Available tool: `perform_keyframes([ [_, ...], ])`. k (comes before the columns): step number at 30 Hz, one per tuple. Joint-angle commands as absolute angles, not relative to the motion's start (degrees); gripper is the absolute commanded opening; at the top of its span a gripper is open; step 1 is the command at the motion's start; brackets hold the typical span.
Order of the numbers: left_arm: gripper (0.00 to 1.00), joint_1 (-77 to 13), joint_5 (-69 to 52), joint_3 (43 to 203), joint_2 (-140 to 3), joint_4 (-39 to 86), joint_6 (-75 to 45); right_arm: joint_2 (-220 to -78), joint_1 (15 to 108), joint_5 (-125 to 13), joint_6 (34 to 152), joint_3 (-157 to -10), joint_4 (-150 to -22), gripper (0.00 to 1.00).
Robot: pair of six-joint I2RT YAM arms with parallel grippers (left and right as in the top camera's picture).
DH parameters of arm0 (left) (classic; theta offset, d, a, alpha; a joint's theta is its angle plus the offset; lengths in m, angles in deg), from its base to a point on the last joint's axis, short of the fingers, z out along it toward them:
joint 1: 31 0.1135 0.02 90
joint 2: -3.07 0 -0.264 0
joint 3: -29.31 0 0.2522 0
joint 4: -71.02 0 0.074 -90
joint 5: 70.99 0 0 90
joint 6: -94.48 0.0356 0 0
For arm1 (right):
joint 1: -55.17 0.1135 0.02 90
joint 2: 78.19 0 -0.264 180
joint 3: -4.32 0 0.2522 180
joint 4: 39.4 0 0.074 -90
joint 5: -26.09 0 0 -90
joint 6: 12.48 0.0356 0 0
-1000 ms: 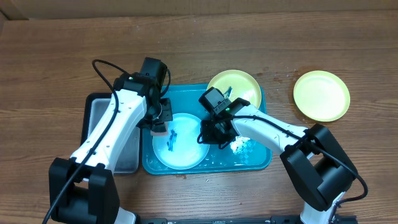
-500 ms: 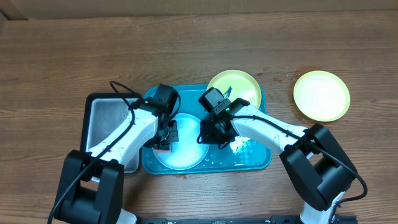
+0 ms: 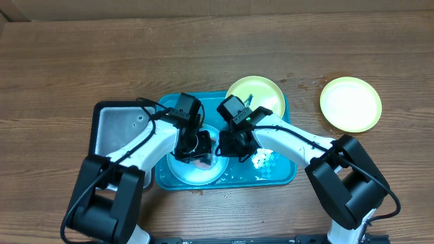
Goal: Clean dirty plates on tray and stack at the side
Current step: 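Scrub the held white plate with the sponge in the left gripper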
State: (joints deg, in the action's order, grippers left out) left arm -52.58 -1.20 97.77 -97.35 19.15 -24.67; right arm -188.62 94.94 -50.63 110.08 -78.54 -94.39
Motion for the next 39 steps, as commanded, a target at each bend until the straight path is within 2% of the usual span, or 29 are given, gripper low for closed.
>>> perform_keyframes([
  [1, 0.04, -53.37, -9.63, 96.28, -103.39, 20.20, -27.21, -189.56, 95.07, -50.28, 110.12, -79.35, -94.24, 0.04],
  [5, 0.04, -51.73, -14.73, 96.28, -106.14, 22.25, -27.49, -189.56, 95.07, -50.28, 110.12, -79.35, -94.26, 0.04],
  [9, 0.04, -48.69, -8.30, 96.87, -106.25, 20.44, -27.51, -189.56, 95.07, -50.28, 110.14, -79.35, -94.61, 0.04],
  [13, 0.04, -44.17, 2.50, 99.69, -106.23, 15.48, -27.53, -189.56, 95.07, -50.28, 110.12, -79.35, -94.92, 0.04],
  [19, 0.04, -41.28, 26.80, 102.99, -106.23, 7.63, -32.98, -189.56, 95.07, -50.33, 110.12, -79.35, -95.51, 0.04],
  [27, 0.04, -41.31, 37.45, 103.63, -106.23, 1.79, -39.47, -189.56, 95.07, -50.33, 110.12, -79.35, -95.51, 0.04],
  [31, 0.04, -41.88, 34.43, 103.63, -106.23, -1.22, -37.11, -189.56, 95.07, -50.35, 110.12, -79.35, -95.51, 0.04],
  [35, 0.04, -44.13, 17.82, 103.63, -106.23, -1.42, -23.38, -189.56, 95.07, -50.35, 110.12, -79.35, -95.51, 0.04],
  [39, 0.04, -47.93, 2.80, 103.63, -106.23, -0.46, -14.90, -189.56, 95.07, -50.37, 110.10, -79.35, -95.49, 0.04],
])
